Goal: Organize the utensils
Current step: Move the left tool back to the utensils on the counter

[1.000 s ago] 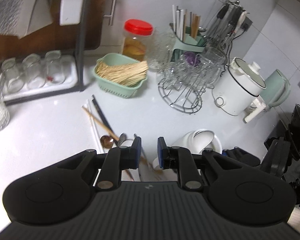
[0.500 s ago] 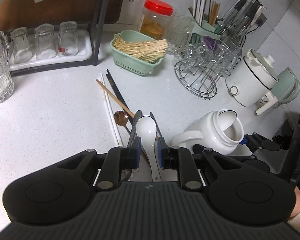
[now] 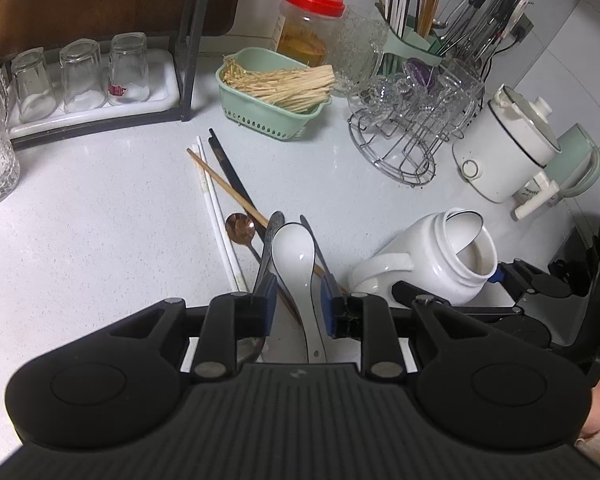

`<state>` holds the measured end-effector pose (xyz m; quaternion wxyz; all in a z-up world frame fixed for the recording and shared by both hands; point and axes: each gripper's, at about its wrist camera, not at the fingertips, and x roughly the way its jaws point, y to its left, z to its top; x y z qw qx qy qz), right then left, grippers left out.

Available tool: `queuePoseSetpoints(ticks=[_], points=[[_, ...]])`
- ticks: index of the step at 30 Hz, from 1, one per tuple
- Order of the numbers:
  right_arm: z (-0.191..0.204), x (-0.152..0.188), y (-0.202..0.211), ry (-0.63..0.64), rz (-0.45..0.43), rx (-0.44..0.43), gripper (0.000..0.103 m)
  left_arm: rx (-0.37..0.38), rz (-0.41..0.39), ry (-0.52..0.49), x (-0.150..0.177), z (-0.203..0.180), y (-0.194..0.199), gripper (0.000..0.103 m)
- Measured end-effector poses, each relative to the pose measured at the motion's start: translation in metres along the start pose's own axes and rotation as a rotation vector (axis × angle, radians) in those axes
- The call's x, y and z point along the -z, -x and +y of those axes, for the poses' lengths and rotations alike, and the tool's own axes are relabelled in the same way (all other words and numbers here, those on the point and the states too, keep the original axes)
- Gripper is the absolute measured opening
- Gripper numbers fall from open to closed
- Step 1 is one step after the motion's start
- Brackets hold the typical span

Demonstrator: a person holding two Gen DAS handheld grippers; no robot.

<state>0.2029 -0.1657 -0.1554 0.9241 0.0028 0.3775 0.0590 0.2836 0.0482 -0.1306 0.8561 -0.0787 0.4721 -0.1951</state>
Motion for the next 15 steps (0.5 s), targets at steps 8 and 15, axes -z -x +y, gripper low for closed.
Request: queuePoseSetpoints(ticks=[8,15], points=[[-0.002,0.001,0.002,0.0,-0.001,-0.005,0.091,0.011,0.019,0.005,0.0,-0.001,-0.013,0.028],[-0.002,0.002,0.002,-0.006,-0.013,-0.009,0.091,0.02,0.036,0.002,-0.005,-0.001,-0.03,0.028]])
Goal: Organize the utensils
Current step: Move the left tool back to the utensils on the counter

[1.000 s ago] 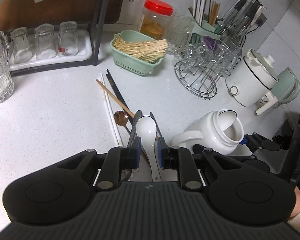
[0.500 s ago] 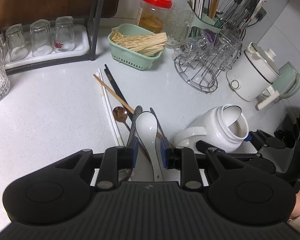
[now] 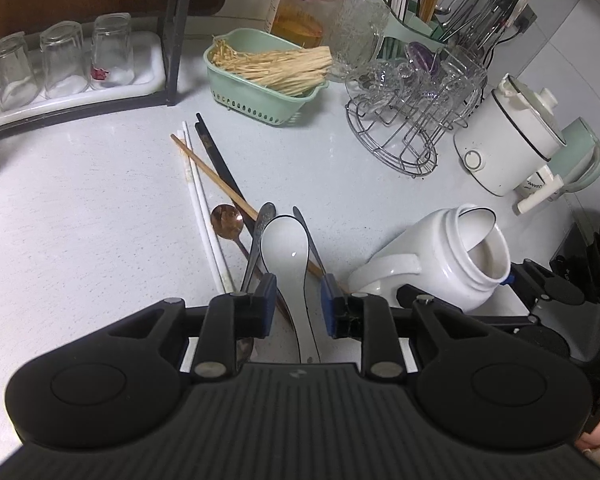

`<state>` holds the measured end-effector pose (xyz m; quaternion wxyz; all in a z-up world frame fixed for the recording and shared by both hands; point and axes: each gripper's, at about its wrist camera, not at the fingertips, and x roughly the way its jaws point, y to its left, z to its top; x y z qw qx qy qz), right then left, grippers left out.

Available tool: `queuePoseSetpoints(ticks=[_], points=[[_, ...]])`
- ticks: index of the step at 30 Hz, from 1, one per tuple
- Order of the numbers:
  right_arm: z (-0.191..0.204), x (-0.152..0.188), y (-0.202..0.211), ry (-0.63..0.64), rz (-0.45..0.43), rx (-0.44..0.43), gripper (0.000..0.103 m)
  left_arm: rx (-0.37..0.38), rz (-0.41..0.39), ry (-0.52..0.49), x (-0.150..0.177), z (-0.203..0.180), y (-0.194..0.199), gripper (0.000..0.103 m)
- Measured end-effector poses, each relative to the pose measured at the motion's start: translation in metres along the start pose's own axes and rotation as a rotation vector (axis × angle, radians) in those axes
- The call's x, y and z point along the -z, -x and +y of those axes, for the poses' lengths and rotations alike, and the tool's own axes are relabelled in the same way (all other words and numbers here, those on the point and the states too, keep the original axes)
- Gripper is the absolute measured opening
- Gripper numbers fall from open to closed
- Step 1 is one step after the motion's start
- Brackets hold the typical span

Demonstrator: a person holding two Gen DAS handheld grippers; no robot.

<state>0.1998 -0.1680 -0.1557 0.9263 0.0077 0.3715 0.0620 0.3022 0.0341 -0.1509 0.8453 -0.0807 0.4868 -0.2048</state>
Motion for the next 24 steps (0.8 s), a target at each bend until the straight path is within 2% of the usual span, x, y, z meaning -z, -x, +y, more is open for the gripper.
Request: queuePoseSetpoints(ticks=[9,15,24], points=[[-0.001,0.002,0.0,-0.014,-0.01,-0.003,0.091,0.065,0.038,0.007,-0.016,0.01,-0.033,0.028],[0.0,0.002,0.001,-0.012,-0.015,-0.003,0.091,0.123,0.033,-0.045,-0.019,0.005,-0.061,0.028],[0.001,0.002,0.001,-0.013,-0.01,0.003,0.091,0.078,-0.017,-0.078,-0.03,0.009,-0.068,0.028]])
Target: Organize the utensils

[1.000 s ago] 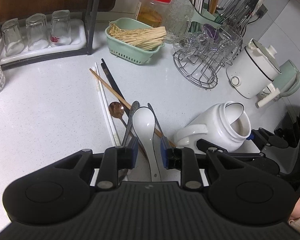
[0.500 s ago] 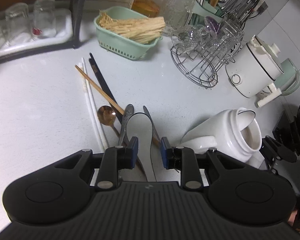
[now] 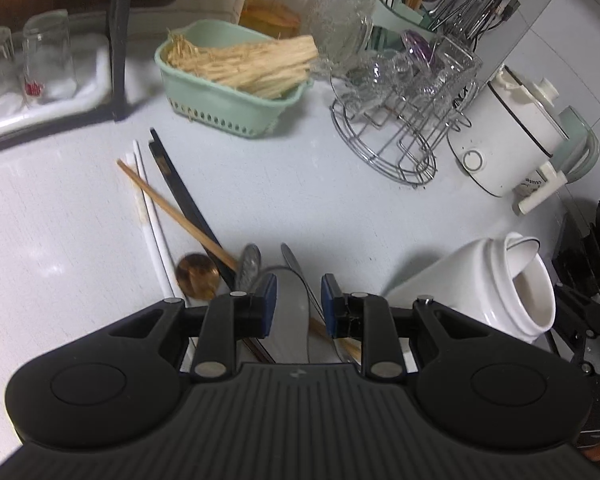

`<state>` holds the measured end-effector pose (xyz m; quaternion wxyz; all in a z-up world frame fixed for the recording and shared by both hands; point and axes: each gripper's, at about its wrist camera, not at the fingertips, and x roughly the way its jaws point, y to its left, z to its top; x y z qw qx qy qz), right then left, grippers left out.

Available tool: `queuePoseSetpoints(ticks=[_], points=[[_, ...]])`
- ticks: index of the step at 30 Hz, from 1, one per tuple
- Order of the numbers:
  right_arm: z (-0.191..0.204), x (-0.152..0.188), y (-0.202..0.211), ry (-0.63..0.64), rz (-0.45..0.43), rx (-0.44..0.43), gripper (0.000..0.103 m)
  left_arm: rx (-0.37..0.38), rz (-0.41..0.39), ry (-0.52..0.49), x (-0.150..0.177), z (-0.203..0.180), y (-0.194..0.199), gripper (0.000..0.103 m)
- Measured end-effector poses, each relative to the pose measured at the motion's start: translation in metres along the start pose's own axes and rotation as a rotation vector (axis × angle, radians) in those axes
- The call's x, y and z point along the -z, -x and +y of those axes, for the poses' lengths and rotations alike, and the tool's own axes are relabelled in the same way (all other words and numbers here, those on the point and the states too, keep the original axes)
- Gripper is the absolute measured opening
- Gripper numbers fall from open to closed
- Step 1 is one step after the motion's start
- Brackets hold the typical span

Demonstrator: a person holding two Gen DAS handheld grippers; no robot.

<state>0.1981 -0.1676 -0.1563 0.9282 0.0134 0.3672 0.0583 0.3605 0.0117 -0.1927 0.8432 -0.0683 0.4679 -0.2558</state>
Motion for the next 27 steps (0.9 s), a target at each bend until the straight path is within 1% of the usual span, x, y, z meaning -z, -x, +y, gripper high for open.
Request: queuePoseSetpoints(ticks=[1,2,3,4,8,11,14,17,19,21,23,25,26,27], points=[[0.0,0.0,0.0,-0.003,-0.001,0.002,0.091,-0.01,-0.004,-0.011,-0.001,0.0,0.0,0.03],[0.001,0.0,0.0,-0.006,-0.003,0.004,0.091,-0.028,-0.005,-0.021,-0.003,0.001,0.0,0.035],[0.001,0.001,0.0,-0.007,-0.005,0.007,0.091,-0.045,-0.008,-0.029,-0.003,0.002,0.0,0.046],[0.001,0.001,0.0,-0.008,-0.006,0.008,0.091,-0.055,-0.012,-0.036,-0.003,0.004,0.0,0.049],[0.001,0.0,0.0,-0.007,-0.006,0.009,0.091,-0.066,0.003,-0.051,-0.003,0.009,-0.006,0.048],[0.002,0.002,0.0,-0.01,-0.014,0.011,0.091,-0.041,-0.005,-0.066,-0.002,0.009,-0.008,0.048],[0.003,0.002,0.0,-0.016,-0.017,0.019,0.091,-0.09,0.01,-0.099,0.001,0.004,-0.013,0.049],[0.004,0.002,-0.001,-0.022,-0.02,0.024,0.091,-0.069,0.021,-0.073,0.001,0.007,-0.017,0.048],[0.004,0.002,-0.001,-0.026,-0.023,0.028,0.091,-0.084,0.023,-0.097,0.001,0.005,-0.019,0.048],[0.004,0.002,-0.001,-0.029,-0.025,0.031,0.091,-0.099,0.041,-0.104,0.0,0.003,-0.021,0.046],[0.005,0.002,-0.001,-0.032,-0.028,0.033,0.091,-0.097,0.052,-0.103,0.0,0.003,-0.022,0.039],[0.005,0.002,-0.002,-0.034,-0.03,0.036,0.091,-0.118,0.06,-0.12,0.001,0.001,-0.024,0.026],[0.005,0.002,-0.002,-0.035,-0.031,0.037,0.091,-0.125,0.056,-0.126,0.001,0.001,-0.023,0.023],[0.006,0.002,-0.002,-0.037,-0.031,0.038,0.091,-0.126,0.053,-0.129,0.001,0.0,-0.022,0.017]])
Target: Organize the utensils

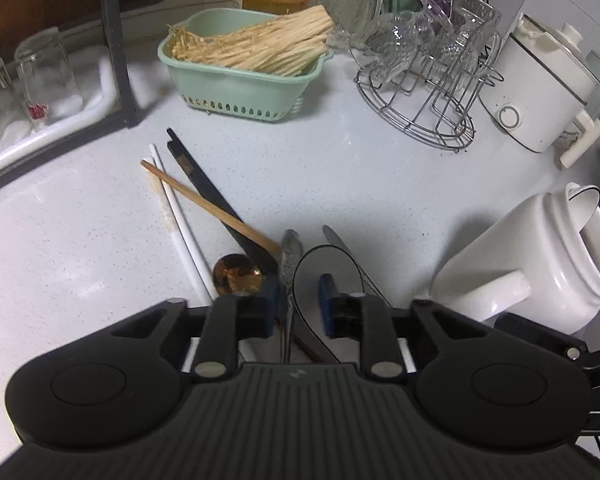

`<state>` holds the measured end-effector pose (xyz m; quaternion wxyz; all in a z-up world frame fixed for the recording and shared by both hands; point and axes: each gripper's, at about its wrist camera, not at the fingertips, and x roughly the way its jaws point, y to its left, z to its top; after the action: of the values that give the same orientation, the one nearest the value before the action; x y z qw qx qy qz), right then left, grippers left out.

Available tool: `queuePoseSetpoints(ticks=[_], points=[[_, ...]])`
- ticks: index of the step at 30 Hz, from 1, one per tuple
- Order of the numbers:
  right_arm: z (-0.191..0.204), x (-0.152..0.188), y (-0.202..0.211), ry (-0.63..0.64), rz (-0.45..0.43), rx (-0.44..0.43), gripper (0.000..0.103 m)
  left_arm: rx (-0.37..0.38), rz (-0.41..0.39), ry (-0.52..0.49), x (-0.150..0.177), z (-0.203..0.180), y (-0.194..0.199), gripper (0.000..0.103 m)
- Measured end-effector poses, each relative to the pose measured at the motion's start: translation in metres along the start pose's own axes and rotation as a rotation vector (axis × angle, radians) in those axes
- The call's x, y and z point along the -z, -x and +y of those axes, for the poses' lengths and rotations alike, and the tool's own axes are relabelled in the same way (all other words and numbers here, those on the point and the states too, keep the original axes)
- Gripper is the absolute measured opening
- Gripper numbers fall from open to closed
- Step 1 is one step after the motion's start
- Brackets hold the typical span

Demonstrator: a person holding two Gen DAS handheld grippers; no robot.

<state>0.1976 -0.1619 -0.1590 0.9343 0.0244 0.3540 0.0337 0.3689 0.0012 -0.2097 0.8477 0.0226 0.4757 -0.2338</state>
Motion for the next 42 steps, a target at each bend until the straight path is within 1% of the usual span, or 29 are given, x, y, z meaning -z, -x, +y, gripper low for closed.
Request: queuePoseSetpoints(ticks=[1,4,11,20,24,26,29,34,42], points=[[0.0,0.0,0.0,0.0,0.0,0.0,0.091,0.0,-0.004,-0.004,-0.001,-0.001,0.002,0.011],[0.0,0.0,0.0,-0.001,0.002,0.0,0.091,-0.009,-0.006,-0.01,-0.003,-0.003,0.005,0.007],[0.0,-0.003,-0.001,-0.003,0.019,0.003,0.091,-0.015,-0.006,-0.005,-0.006,-0.006,0.021,0.007],[0.003,-0.007,-0.003,0.007,0.05,0.012,0.091,-0.045,-0.045,-0.009,-0.015,-0.015,0.045,0.007],[0.003,-0.007,-0.004,-0.001,0.056,0.018,0.091,-0.038,-0.058,0.002,-0.02,-0.017,0.054,0.006],[0.005,-0.007,-0.004,0.007,0.056,0.014,0.091,-0.042,-0.072,-0.008,-0.024,-0.019,0.058,0.006],[0.007,-0.007,-0.004,0.022,0.059,0.003,0.091,-0.036,-0.087,0.004,-0.028,-0.02,0.062,0.006],[0.008,-0.008,-0.005,0.021,0.06,-0.001,0.091,-0.036,-0.11,-0.025,-0.035,-0.027,0.069,0.006],[0.007,-0.008,-0.006,0.025,0.061,-0.005,0.091,-0.032,-0.139,-0.034,-0.034,-0.03,0.08,0.006]])
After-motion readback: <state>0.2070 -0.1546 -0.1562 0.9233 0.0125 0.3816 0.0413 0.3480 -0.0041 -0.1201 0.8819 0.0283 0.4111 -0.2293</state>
